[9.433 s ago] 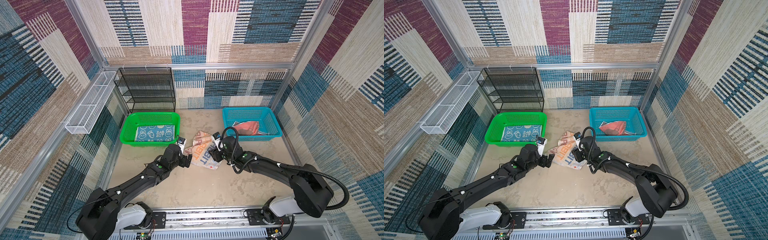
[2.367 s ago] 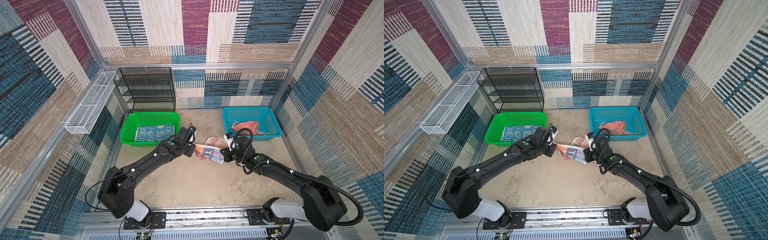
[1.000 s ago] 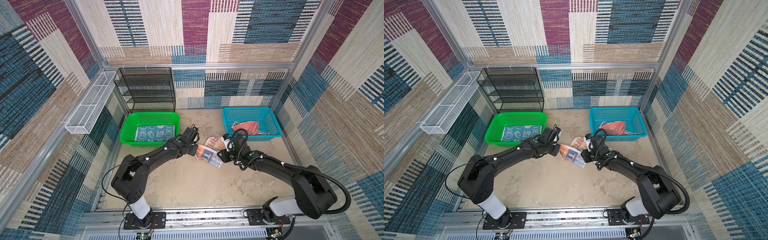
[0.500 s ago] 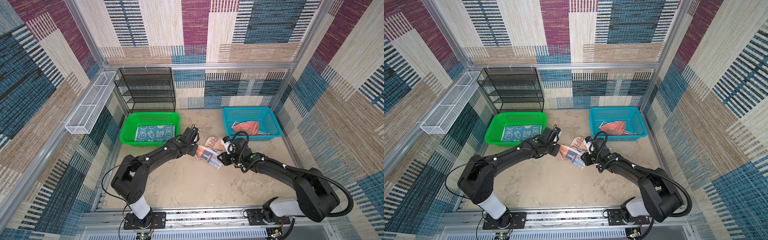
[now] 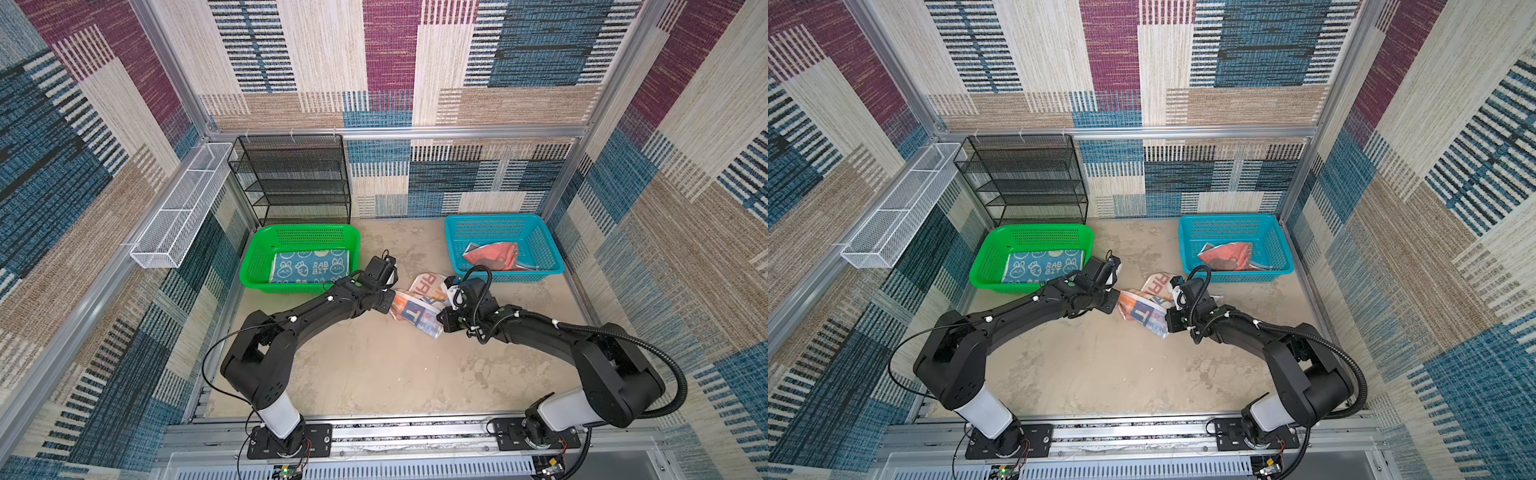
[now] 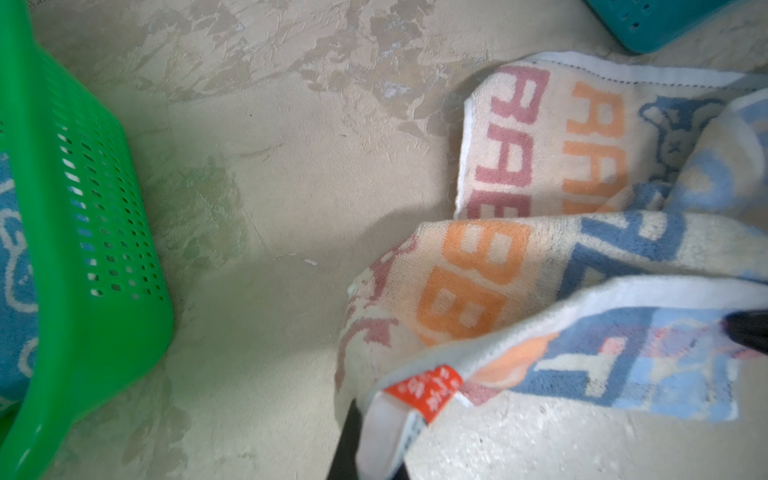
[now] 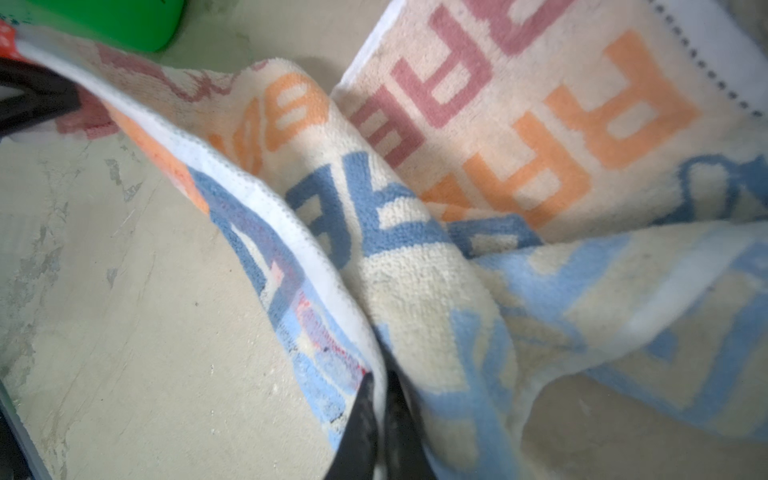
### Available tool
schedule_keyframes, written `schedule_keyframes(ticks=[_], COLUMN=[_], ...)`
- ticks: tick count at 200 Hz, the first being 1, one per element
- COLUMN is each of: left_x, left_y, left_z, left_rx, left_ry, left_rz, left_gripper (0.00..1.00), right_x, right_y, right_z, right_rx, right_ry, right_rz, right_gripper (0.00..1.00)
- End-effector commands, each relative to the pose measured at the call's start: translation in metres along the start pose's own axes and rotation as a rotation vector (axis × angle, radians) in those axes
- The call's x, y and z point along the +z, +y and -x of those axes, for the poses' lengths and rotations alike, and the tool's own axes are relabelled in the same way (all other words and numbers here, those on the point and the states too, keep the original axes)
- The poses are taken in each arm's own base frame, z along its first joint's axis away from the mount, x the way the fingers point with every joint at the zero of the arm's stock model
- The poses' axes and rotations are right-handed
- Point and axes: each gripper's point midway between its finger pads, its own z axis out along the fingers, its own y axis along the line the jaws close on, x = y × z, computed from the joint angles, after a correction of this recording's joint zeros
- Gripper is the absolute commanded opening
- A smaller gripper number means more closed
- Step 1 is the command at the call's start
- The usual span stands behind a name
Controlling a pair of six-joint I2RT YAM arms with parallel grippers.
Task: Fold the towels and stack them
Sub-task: 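Lift the cream towel by two corners with both grippers, spreading it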
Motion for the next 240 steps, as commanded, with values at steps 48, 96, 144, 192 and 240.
schedule_keyframes(ticks=[48, 96, 144, 192, 240], left_x=[-0.102, -0.219, -0.321, -0.415, -0.464], left_y=[0.022, 0.011, 0.005, -0.011, -0.009], left_z=[0.086, 0.135, 0.146, 0.138, 0.117], left_rx=[0.003, 0.016, 0.045, 0.026, -0.038], left_ry=[-0.242, -0.535, -0.714, -0.897, -1.021], left_rz=[0.066, -0.082, -0.202, -0.421, -0.525], left_gripper=[0.00, 0.00, 0.00, 0.00, 0.00], right_x=[-0.116, -0.214, -0.308, -0.393, -0.428], right_y=[0.029, 0.073, 0.141, 0.199, 0.210], right_z=[0.139, 0.198, 0.208, 0.184, 0.165], right_rx=[-0.136, -0.252, -0.417, -0.560, -0.578], right_ry=[-0.480, -0.709, -0.875, -1.007, -1.070], right_rz=[-0.119, -0.092, 0.140, 0.404, 0.481], right_gripper=[0.00, 0.00, 0.00, 0.00, 0.00])
